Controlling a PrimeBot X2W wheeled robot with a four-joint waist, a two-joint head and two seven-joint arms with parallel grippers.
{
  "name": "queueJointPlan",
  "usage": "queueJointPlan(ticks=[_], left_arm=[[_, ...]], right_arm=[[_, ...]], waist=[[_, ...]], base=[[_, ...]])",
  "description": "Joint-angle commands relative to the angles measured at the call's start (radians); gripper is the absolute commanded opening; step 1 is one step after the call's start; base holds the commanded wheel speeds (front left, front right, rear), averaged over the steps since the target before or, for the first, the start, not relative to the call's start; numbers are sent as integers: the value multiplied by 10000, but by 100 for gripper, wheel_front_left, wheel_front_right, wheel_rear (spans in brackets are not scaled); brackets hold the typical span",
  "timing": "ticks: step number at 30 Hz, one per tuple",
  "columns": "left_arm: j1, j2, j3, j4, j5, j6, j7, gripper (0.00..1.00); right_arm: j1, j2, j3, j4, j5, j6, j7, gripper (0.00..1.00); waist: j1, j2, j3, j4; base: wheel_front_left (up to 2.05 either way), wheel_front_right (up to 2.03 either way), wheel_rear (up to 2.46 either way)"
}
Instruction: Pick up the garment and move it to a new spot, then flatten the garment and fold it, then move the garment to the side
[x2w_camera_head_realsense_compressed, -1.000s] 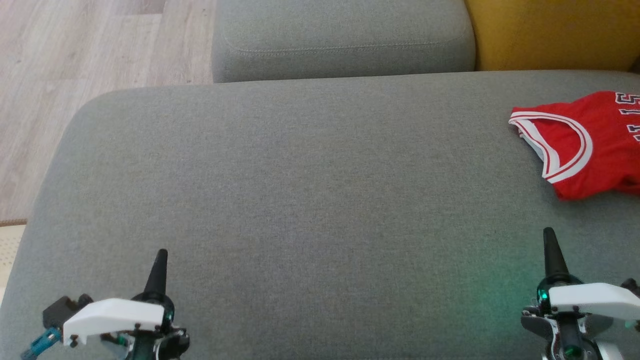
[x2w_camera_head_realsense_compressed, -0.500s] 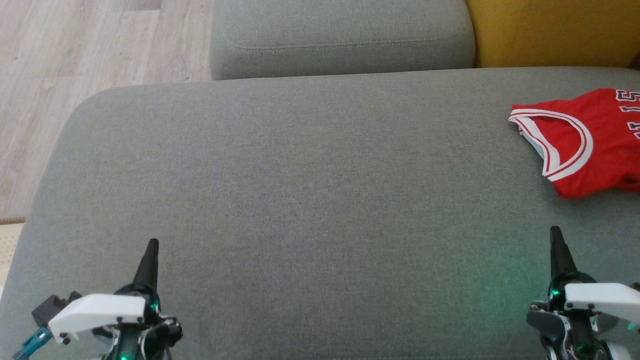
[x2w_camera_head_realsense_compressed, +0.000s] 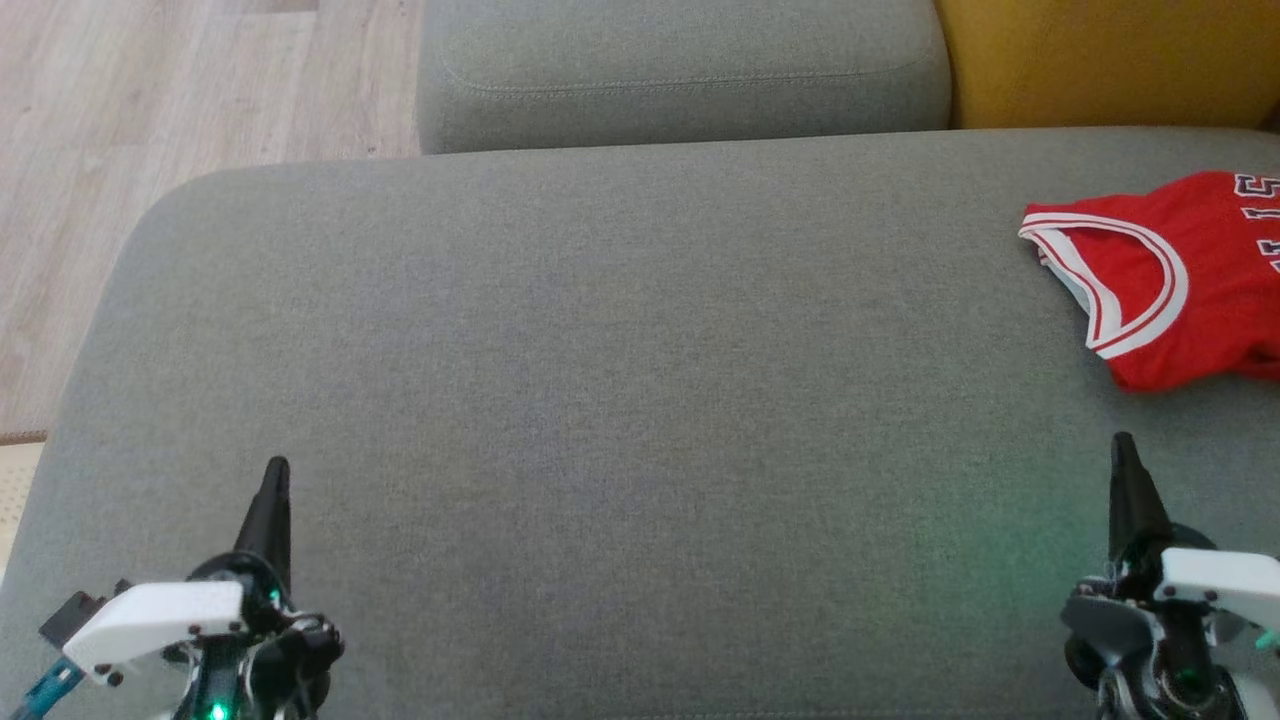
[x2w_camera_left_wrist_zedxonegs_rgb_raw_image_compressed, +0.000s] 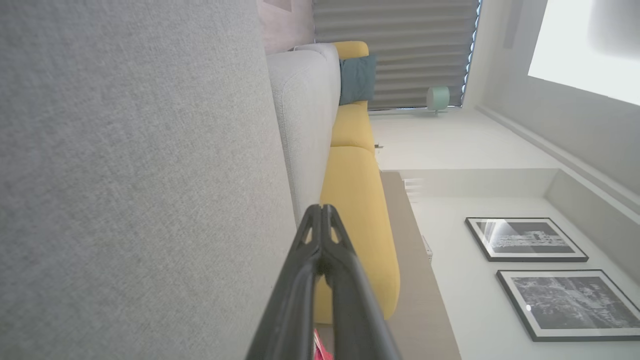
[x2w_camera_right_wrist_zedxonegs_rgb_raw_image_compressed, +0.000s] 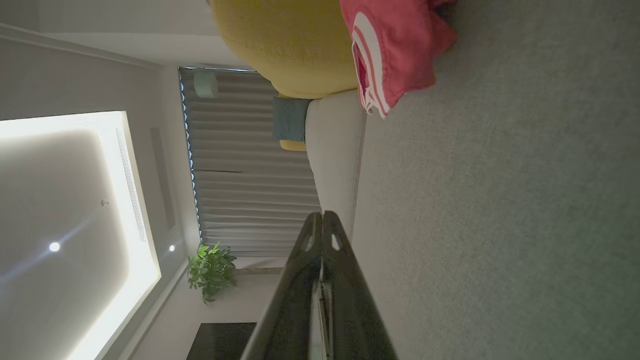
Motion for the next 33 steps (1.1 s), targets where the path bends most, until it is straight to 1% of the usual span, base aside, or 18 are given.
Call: queueJointPlan(ticks=[1,6,33], left_arm=[[-669,105,388,-386,-275,-143,123,0],[-733,101,536,-410,-767,-232,264,0],[-738,54,602,-408,-712,-232,317,0]], right_arm=[[-600,-55,141,-442,304,-7,109,0],[-653,-56,80,-478,839,-7,231,0],[-653,-56,81,-478,839,-7,230,0]], waist=[[0,0,6,-2],[0,0,33,-10],[0,0,33,-10]], base=[[0,0,0],[0,0,0],[0,0,0]])
